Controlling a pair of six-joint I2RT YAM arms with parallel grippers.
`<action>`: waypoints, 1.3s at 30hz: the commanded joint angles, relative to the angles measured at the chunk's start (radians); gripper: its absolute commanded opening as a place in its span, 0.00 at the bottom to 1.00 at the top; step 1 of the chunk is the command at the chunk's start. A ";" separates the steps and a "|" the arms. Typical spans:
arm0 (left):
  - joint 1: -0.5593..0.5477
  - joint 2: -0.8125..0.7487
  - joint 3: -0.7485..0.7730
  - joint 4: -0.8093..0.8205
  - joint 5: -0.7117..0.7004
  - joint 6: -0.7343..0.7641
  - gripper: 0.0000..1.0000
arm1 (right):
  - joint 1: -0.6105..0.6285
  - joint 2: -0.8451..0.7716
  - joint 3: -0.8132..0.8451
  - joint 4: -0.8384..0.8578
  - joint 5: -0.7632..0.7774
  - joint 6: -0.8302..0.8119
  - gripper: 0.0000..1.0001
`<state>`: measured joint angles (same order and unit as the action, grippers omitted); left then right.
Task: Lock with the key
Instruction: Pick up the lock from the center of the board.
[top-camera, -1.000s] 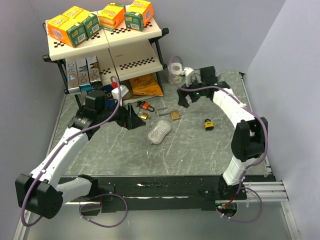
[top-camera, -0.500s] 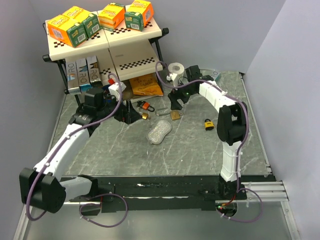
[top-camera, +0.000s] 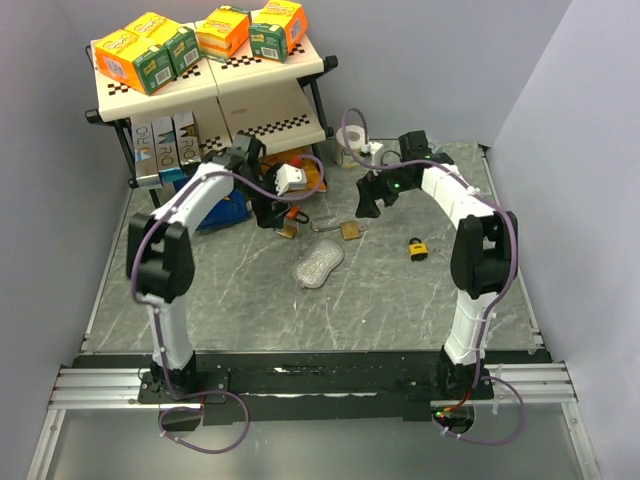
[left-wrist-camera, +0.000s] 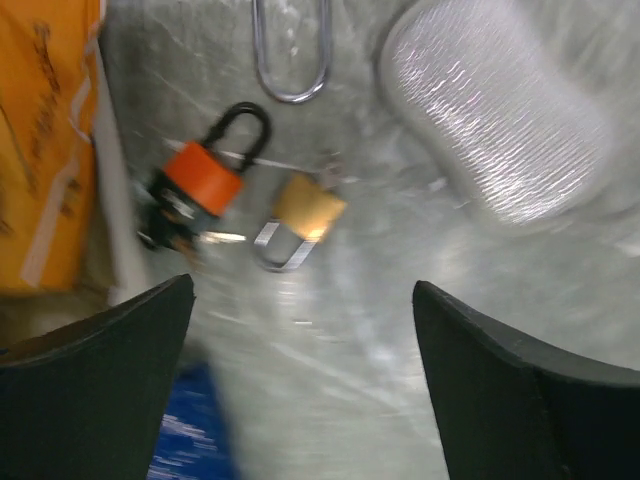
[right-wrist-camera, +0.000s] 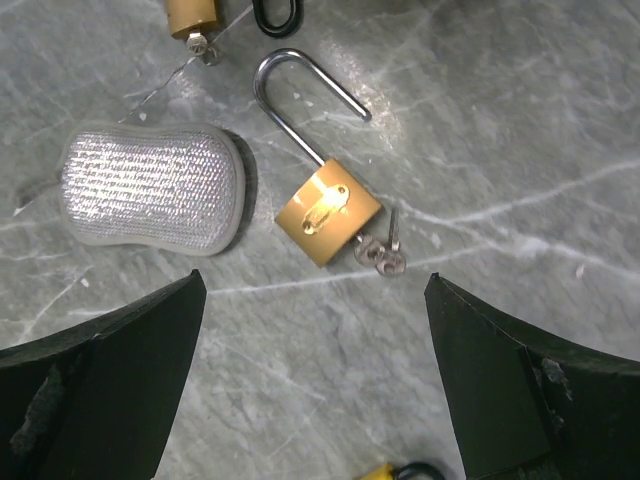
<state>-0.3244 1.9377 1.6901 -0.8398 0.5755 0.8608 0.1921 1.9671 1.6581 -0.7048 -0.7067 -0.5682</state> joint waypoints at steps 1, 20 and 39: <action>-0.004 0.134 0.210 -0.254 -0.005 0.499 0.91 | -0.023 -0.119 -0.040 0.021 -0.069 0.037 0.99; -0.047 0.222 0.079 0.148 -0.143 0.636 0.76 | -0.045 -0.197 -0.164 0.036 -0.119 0.077 0.99; -0.068 0.372 0.216 0.039 -0.187 0.797 0.72 | -0.071 -0.198 -0.179 0.025 -0.129 0.076 0.99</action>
<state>-0.3908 2.2650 1.8328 -0.7341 0.3862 1.5852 0.1345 1.8214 1.4773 -0.6849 -0.7990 -0.4911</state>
